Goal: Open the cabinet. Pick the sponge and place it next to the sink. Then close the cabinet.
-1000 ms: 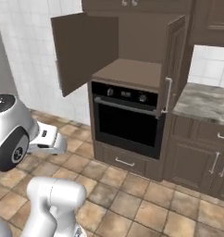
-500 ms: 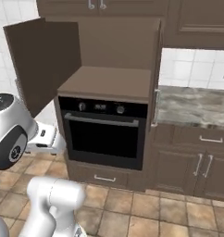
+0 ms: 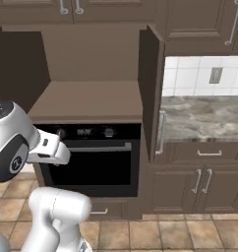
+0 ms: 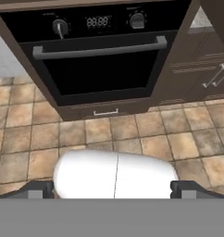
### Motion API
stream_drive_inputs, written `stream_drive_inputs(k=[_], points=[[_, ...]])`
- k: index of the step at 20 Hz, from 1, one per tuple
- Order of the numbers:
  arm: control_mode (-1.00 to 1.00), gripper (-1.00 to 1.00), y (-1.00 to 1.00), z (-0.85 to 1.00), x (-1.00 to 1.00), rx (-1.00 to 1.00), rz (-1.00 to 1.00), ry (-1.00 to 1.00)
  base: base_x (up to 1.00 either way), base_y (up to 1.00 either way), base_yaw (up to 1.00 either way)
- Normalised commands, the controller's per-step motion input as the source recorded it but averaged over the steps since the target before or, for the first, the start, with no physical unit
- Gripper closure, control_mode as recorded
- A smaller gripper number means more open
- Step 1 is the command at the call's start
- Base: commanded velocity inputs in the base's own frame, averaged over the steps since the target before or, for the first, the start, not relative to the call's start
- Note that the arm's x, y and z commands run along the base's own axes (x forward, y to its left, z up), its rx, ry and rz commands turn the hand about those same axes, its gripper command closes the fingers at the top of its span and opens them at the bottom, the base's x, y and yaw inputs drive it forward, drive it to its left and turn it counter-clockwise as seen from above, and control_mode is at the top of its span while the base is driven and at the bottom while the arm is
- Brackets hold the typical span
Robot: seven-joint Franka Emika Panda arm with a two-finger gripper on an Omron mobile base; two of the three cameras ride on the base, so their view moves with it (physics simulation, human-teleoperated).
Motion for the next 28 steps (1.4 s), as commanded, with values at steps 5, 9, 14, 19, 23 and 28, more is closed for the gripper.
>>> stream_drive_inputs(k=[5, 9, 14, 19, 23, 28], points=[[1.0, -1.0, 0.0, 0.0, 0.0, 0.0, 0.0, 0.0, 0.61, 0.16, -0.09], [1.0, -1.0, 0.0, 0.0, 0.0, 0.0, 0.0, 0.0, 0.61, 0.0, 0.02], [1.0, -1.0, 0.0, 0.0, 0.0, 0.0, 0.0, 0.0, 0.26, 0.0, 0.12], [1.0, -1.0, 0.0, 0.0, 0.0, 0.0, 0.0, 0.0, -0.06, 0.02, 0.01], [1.0, -1.0, 0.0, 0.0, 0.0, 0.0, 0.0, 0.0, -0.26, -0.02, 0.0], [1.0, -1.0, 0.0, 0.0, 0.0, 0.0, 0.0, 0.0, -0.04, -0.15, 0.11]])
